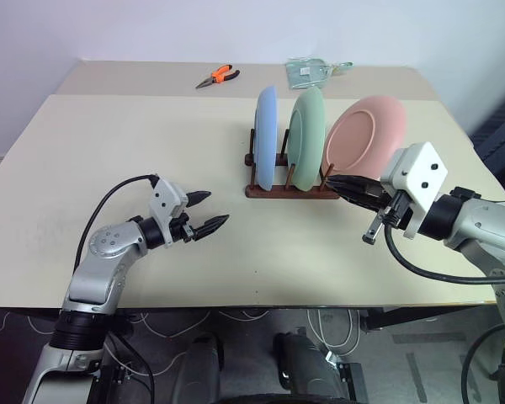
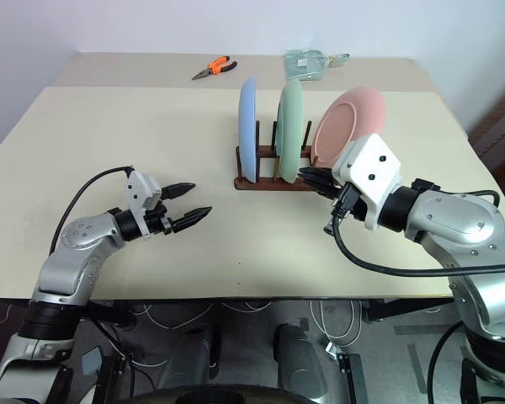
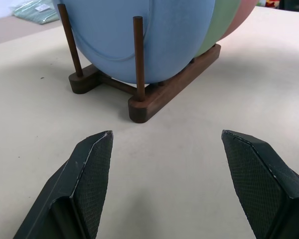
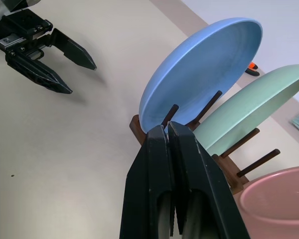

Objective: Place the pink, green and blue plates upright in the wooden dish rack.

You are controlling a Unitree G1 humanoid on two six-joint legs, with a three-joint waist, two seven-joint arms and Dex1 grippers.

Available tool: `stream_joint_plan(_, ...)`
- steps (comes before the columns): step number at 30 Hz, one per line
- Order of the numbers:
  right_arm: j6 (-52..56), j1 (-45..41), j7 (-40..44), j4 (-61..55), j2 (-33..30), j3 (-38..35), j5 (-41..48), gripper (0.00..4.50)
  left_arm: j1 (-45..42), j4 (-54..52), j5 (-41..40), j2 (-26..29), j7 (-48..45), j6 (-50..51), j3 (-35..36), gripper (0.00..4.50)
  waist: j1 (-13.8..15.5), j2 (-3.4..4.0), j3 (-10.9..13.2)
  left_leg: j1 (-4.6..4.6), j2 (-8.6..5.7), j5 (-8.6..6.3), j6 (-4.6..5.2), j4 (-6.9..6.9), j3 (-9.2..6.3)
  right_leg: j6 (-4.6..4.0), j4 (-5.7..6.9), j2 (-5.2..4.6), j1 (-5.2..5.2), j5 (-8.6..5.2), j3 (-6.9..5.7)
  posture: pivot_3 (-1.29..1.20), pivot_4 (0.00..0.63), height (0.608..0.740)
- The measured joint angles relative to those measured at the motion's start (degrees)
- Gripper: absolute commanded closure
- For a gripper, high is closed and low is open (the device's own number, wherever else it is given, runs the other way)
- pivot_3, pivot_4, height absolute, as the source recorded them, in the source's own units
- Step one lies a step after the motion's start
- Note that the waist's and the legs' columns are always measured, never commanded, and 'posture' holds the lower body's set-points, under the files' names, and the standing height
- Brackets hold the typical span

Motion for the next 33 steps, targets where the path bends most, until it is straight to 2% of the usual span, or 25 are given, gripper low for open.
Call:
stream_joint_plan(2,-2.15,0.84,-0.20,1.06,-1.40,0.67,-1.85,4.43,-0.20,0.09,0.00,-0.02,-0.09,0.03,-0.20,0.90,0.00,0.00,0.00,0.00,0.00,0.00,0.00,0.01,0.00,0.00,0.00,0.00,0.00,0.00,0.00,0.00,0.150,0.732)
stream_joint_plan(3,-6.12,2.57,-0.53,4.92,-6.12,2.37,-6.35,4.43,-0.49,0.10,0.00,-0.01,-0.43,0.04,-0.43,0.90,0.16,0.01,0.00,0.00,-0.04,0.00,0.00,0.03,0.02,0.00,-0.04,-0.04,0.05,0.00,-0.01,0.00,0.150,0.732)
stream_joint_plan(5,-12.35,5.88,-2.51,18.74,-12.71,3.90,-17.04,4.43,-0.51,0.29,0.01,0.64,-1.23,0.05,-0.44,0.90,0.43,-0.08,-0.05,0.00,-0.10,0.00,0.00,0.10,0.08,-0.07,-0.32,-0.15,0.18,0.04,-0.02,0.00,0.150,0.732)
stream_joint_plan(6,-13.88,6.76,-3.20,23.38,-13.50,4.00,-20.14,4.43,-0.50,0.39,0.01,1.00,-1.37,0.05,-0.42,0.90,0.33,-0.06,-0.04,0.00,-0.11,0.00,0.00,0.07,0.17,-0.08,-0.36,-0.21,0.16,0.05,0.02,0.00,0.150,0.732)
stream_joint_plan(8,-17.03,7.23,-3.49,27.48,-13.41,4.95,-23.14,4.43,-0.63,0.58,0.02,1.18,-1.44,0.05,-0.39,0.90,-0.16,0.13,-0.07,0.00,-0.10,-0.06,0.11,0.03,0.33,-0.05,-0.35,-0.19,0.09,0.06,0.17,0.00,0.150,0.732)
stream_joint_plan(12,-21.46,7.03,-2.92,27.85,-12.77,5.50,-24.99,4.43,-1.09,0.57,0.01,0.87,-1.55,0.04,-0.97,0.90,-0.55,0.20,-0.07,0.10,0.05,-0.11,0.20,0.01,0.32,0.04,-0.02,0.08,-0.02,0.04,0.27,0.00,0.150,0.732)
stream_joint_plan(19,-23.45,6.07,-2.48,29.31,-11.70,5.50,-26.83,4.43,-0.99,0.59,0.01,0.90,-1.55,0.04,-0.96,0.90,-0.23,0.20,-0.07,0.11,0.00,-0.11,0.20,0.17,0.35,0.05,0.08,0.03,0.01,0.02,0.31,0.00,0.150,0.732)
stream_joint_plan(27,-28.50,-7.03,-5.63,35.78,-5.27,10.12,-31.78,4.43,-0.91,0.98,0.04,0.73,-1.55,-0.08,-1.09,0.90,-0.39,0.22,-0.06,0.13,0.01,-0.11,0.20,0.15,0.35,0.09,0.22,0.05,-0.05,-0.01,0.32,0.00,0.150,0.732)
stream_joint_plan(33,-28.69,-10.47,-3.86,33.33,-1.99,12.51,-31.30,4.43,-0.40,1.05,0.04,0.88,-1.30,-0.12,-0.98,0.90,-0.03,0.22,-0.06,0.11,-0.02,-0.11,0.20,0.17,0.35,0.12,0.23,0.02,-0.02,-0.02,0.33,0.00,0.150,0.732)
